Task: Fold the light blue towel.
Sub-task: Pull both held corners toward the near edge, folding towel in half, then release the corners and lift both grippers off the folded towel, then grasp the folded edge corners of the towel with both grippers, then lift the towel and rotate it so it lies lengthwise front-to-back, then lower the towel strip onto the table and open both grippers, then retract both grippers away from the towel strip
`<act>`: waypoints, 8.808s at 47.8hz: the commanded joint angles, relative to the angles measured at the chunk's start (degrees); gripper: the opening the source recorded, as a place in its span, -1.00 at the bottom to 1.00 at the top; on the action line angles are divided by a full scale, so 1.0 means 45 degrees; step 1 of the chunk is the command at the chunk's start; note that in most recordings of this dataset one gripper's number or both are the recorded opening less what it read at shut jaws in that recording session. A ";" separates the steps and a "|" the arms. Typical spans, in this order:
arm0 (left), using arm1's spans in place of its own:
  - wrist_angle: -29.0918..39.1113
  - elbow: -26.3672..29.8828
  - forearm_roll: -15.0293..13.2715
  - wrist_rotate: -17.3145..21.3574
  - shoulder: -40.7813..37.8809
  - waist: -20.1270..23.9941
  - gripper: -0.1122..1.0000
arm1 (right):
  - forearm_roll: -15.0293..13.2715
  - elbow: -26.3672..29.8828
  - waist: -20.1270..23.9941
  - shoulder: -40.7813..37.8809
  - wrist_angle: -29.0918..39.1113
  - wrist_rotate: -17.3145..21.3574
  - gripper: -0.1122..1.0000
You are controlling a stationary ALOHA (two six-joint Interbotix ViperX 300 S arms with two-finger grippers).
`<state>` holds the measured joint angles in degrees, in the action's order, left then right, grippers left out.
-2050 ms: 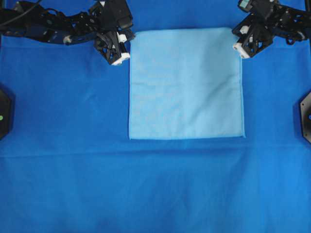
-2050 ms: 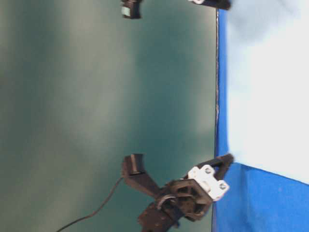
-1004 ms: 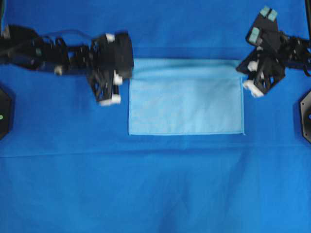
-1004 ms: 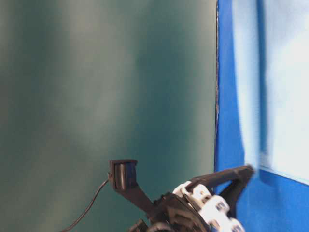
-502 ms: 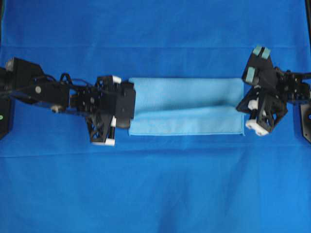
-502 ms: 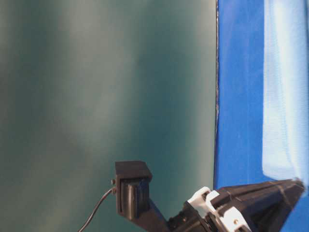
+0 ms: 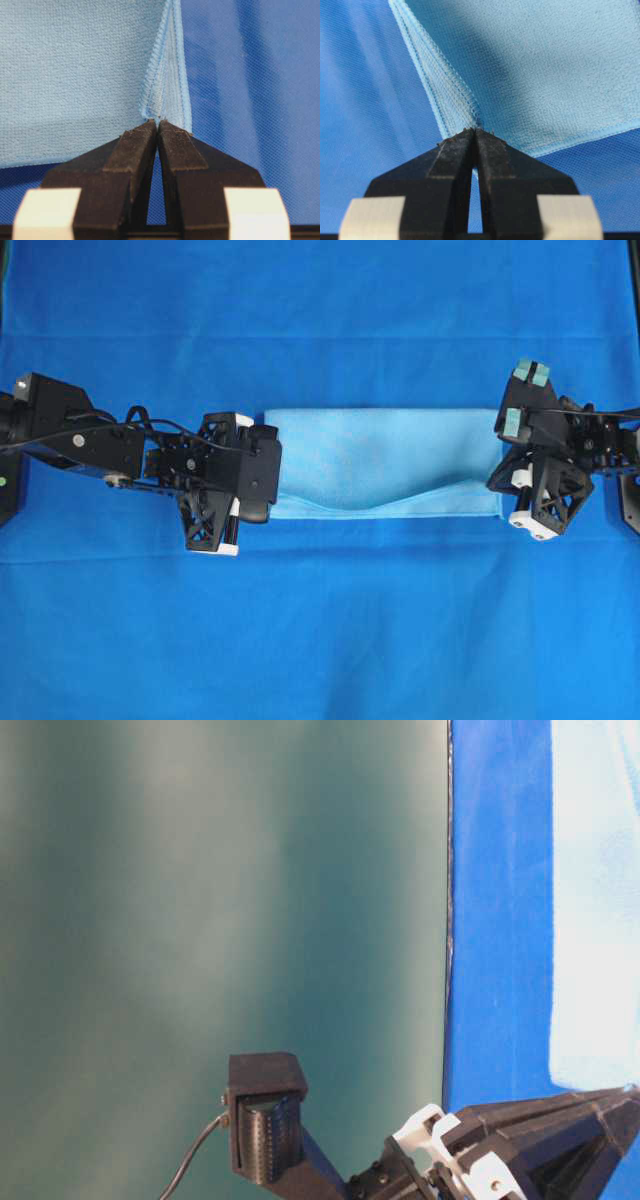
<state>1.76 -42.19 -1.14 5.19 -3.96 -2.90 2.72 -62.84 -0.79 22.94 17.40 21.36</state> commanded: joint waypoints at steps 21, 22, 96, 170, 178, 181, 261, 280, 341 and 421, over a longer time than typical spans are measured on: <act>-0.0020 0.0352 -0.0020 0.0254 0.0586 0.0117 0.45 | -0.0020 0.0527 0.0059 -0.0117 -0.0215 0.0000 0.25; 0.0000 0.0352 -0.0039 0.0273 0.0664 0.0098 0.46 | -0.0039 0.0547 0.0059 -0.0039 -0.0156 -0.0020 0.32; 0.0176 0.0801 -0.0020 0.1992 -0.1230 0.3633 -0.18 | -0.3672 0.0625 -0.4297 -0.2734 -0.1270 -0.0312 -0.20; 0.3203 0.1855 -0.0020 0.2910 0.3711 0.3066 -0.76 | -0.3672 0.1973 -0.3945 0.4297 0.2520 -0.0234 -0.77; 0.3125 0.1855 -0.0020 0.2500 0.3691 0.2695 -0.76 | -0.4043 0.2031 -0.4063 0.4043 0.1836 -0.0254 -0.77; 0.3047 0.1855 -0.0020 0.2344 0.3672 0.2324 -0.76 | -0.4219 0.2090 -0.4180 0.3770 0.1387 -0.0254 -0.77; -0.0039 0.6035 -0.0020 0.2832 -0.0566 -0.0938 -0.76 | -0.7441 0.6934 -0.6426 -0.2695 -0.0820 -0.0156 -0.77; -0.0195 0.9043 -0.0039 0.2949 -0.3438 -0.0859 -0.76 | -0.7422 0.4531 -0.6816 -0.0410 -0.0039 -0.0156 -0.77; -0.2031 0.1992 -0.0059 -0.0566 -0.0898 -0.0586 -0.76 | -0.7422 0.7930 -0.6230 -0.6289 -0.3242 -0.0332 -0.77; -0.5820 -0.3691 -0.0059 0.0020 0.5703 0.3477 0.52 | -0.6777 0.0645 -0.5117 0.1719 -0.6191 0.1914 0.24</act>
<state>-23.82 -59.50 -1.32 5.19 21.45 12.57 -27.95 -60.82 -23.82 30.32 -10.20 29.88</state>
